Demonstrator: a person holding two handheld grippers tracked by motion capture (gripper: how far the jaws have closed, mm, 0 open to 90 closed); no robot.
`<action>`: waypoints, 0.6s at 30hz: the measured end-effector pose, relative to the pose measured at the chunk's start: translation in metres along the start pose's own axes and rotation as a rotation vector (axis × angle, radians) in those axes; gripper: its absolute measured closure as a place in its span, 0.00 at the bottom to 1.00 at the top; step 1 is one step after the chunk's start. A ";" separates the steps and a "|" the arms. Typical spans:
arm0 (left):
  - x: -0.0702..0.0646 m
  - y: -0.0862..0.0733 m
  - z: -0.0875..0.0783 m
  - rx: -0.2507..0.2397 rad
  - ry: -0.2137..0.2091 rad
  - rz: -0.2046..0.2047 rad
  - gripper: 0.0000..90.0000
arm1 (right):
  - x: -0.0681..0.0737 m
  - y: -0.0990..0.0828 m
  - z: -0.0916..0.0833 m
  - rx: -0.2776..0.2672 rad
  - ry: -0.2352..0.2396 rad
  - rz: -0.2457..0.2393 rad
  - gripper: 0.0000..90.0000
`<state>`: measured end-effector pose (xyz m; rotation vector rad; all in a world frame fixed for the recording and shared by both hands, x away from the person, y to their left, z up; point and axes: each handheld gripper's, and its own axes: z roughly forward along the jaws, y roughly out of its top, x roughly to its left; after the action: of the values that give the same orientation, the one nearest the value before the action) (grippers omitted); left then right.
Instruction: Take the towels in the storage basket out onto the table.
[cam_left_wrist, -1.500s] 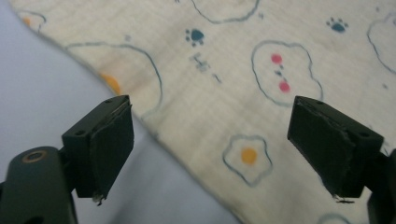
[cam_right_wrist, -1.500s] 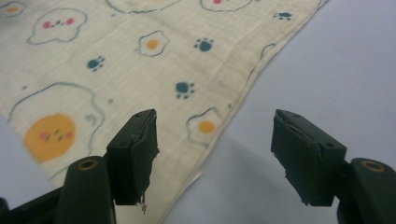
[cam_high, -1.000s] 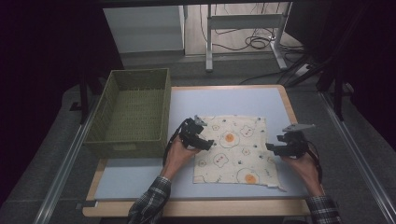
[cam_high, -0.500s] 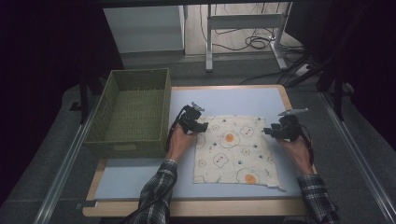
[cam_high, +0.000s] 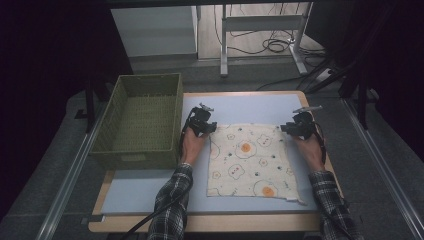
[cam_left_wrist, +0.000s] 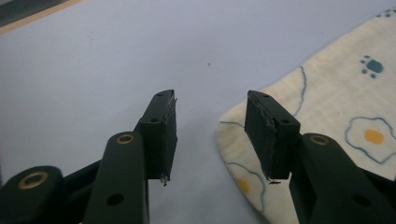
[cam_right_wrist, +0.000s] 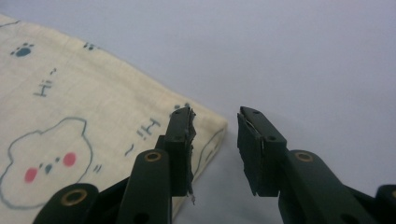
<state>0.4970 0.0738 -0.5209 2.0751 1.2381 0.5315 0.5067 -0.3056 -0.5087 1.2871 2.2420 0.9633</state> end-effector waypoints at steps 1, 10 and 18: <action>0.001 -0.001 0.001 -0.001 0.004 -0.003 0.60 | 0.000 0.003 0.004 0.006 -0.011 -0.012 0.72; 0.001 -0.006 0.010 0.016 -0.024 0.035 0.60 | 0.003 0.007 0.014 0.052 -0.039 -0.070 0.73; -0.009 -0.006 0.011 0.017 -0.129 0.045 0.95 | 0.004 0.011 0.016 0.080 0.018 -0.052 0.96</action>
<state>0.4965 0.0644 -0.5333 2.1204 1.1279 0.4022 0.5206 -0.2924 -0.5118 1.2515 2.3376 0.8787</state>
